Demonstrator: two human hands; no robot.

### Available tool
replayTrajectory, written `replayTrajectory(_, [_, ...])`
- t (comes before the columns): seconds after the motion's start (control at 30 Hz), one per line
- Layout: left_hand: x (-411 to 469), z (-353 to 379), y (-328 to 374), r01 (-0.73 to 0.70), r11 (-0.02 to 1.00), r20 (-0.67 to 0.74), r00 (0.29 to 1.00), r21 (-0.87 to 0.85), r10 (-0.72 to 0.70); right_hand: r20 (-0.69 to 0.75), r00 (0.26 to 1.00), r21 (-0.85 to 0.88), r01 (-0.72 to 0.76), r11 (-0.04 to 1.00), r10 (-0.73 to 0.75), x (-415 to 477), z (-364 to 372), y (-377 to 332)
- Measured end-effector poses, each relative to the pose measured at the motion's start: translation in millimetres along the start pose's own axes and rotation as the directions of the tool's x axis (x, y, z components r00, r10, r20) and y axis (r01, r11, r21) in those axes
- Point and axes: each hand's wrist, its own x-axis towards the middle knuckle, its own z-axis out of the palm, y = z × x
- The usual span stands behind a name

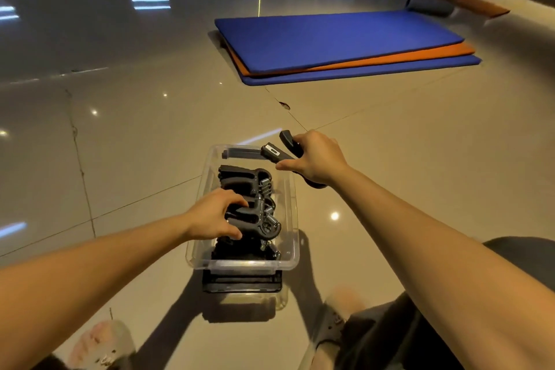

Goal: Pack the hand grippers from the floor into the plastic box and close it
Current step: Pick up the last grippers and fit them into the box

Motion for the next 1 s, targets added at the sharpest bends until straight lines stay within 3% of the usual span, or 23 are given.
replayTrajectory(0.17, [4.8, 27.9, -8.4, -0.03, 0.995, 0.136, 0.991, 0.097, 0.017, 0.06, 0.998, 0.015, 0.029, 0.999, -0.03, 14.0, 23.4, 4.8])
replayTrajectory(0.53, [14.5, 52.0, -16.1, -0.081, 0.942, 0.111, 0.993, 0.326, 0.046, 0.077, 0.996, 0.031, 0.031, 0.999, -0.034, 17.0, 30.0, 6.4])
replayTrajectory(0.83, [16.5, 37.3, -20.7, -0.073, 0.957, 0.137, 0.99, 0.281, 0.035, 0.106, 0.994, 0.052, -0.005, 0.999, -0.001, 9.2, 28.7, 6.0])
replayTrajectory(0.9, [15.7, 15.9, -17.3, -0.039, 0.984, 0.056, 0.998, 0.175, 0.03, 0.102, 0.995, 0.053, -0.01, 0.999, 0.005, 9.5, 28.2, 6.9])
replayTrajectory(1.0, [15.3, -33.0, -3.1, -0.013, 1.0, -0.257, 0.966, -0.023, 0.007, 0.099, 0.995, 0.044, -0.015, 0.999, 0.011, 8.9, 27.5, 5.7])
